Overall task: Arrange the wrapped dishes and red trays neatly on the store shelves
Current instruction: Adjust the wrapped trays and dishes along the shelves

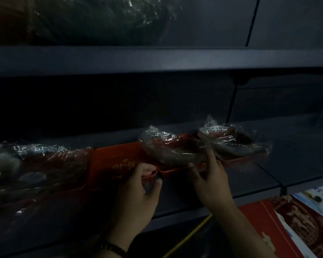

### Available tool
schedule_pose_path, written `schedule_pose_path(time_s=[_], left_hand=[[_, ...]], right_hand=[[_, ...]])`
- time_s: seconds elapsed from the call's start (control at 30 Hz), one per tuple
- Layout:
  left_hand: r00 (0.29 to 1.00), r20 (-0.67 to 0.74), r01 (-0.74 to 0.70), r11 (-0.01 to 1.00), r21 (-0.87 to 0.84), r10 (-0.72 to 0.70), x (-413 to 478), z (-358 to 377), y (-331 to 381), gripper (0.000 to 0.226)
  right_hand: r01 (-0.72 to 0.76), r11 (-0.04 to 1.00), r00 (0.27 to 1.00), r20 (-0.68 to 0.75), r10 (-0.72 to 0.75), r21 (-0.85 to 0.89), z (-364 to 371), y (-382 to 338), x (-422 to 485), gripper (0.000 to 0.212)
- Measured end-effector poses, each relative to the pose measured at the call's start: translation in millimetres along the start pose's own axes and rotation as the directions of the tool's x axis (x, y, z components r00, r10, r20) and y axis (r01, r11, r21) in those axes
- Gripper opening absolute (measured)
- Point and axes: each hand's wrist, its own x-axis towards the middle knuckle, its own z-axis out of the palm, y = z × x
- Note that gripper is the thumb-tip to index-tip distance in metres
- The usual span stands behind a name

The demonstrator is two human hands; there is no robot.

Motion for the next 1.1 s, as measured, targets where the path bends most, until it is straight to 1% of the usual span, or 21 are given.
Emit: schedule_pose_path(time_s=[0.1,0.2,0.33,0.43,0.5,0.57,0.67,0.8,0.83,0.93,0.97,1.0,1.1], left_hand=[[1.0,-0.001,0.02,1.0,-0.014,-0.02,3,0,-5,0.025],[0.999,-0.013,0.041,0.998,-0.037,-0.042,5,-2,-10,0.028],[0.998,-0.039,0.056,0.997,-0.06,-0.058,4,-6,-9,0.043],[0.997,-0.053,0.051,0.996,-0.067,-0.054,4,-12,-10,0.052],[0.997,-0.066,0.034,0.998,-0.054,-0.038,5,-18,-10,0.054],[0.997,-0.072,0.016,0.999,-0.05,-0.02,3,-25,-6,0.057],[0.994,-0.112,-0.008,0.995,-0.095,-0.003,-4,-36,-1,0.067],[0.992,-0.125,-0.011,0.994,-0.107,-0.002,-19,-49,4,0.068],[0.992,-0.124,-0.01,0.994,-0.107,-0.003,-23,-52,4,0.071],[0.993,-0.119,-0.027,0.994,-0.107,0.014,-35,-65,7,0.093],[0.993,-0.12,-0.032,0.993,-0.112,0.018,-39,-70,9,0.094],[0.994,-0.111,-0.035,0.992,-0.118,0.022,-45,-74,13,0.089],[0.995,-0.092,-0.038,0.993,-0.108,0.028,-62,-87,24,0.07]], right_hand=[[-0.01,1.0,1.0,-0.014,0.01,0.012,5,2,4,0.049],[0.013,1.0,1.0,-0.026,-0.013,-0.007,8,5,6,0.047],[0.035,0.999,0.999,0.002,-0.035,-0.015,9,5,2,0.038],[0.065,0.998,0.998,-0.005,-0.065,-0.01,7,2,-2,0.029],[0.119,0.993,0.993,-0.019,-0.12,-0.027,3,-6,-8,0.032],[0.154,0.988,0.988,-0.022,-0.154,-0.008,-2,-15,-17,0.034],[0.175,0.984,0.984,0.002,-0.175,0.015,-7,-29,-32,0.032],[0.182,0.983,0.983,0.007,-0.182,0.031,-12,-40,-46,0.029],[0.188,0.981,0.982,0.004,-0.189,0.037,-13,-42,-51,0.028],[0.208,0.975,0.978,0.005,-0.209,0.078,-17,-48,-67,0.02],[0.208,0.974,0.978,0.006,-0.21,0.089,-18,-51,-72,0.02],[0.207,0.974,0.978,0.005,-0.208,0.092,-20,-54,-77,0.02],[0.221,0.969,0.975,0.009,-0.223,0.11,-25,-71,-92,0.018]])
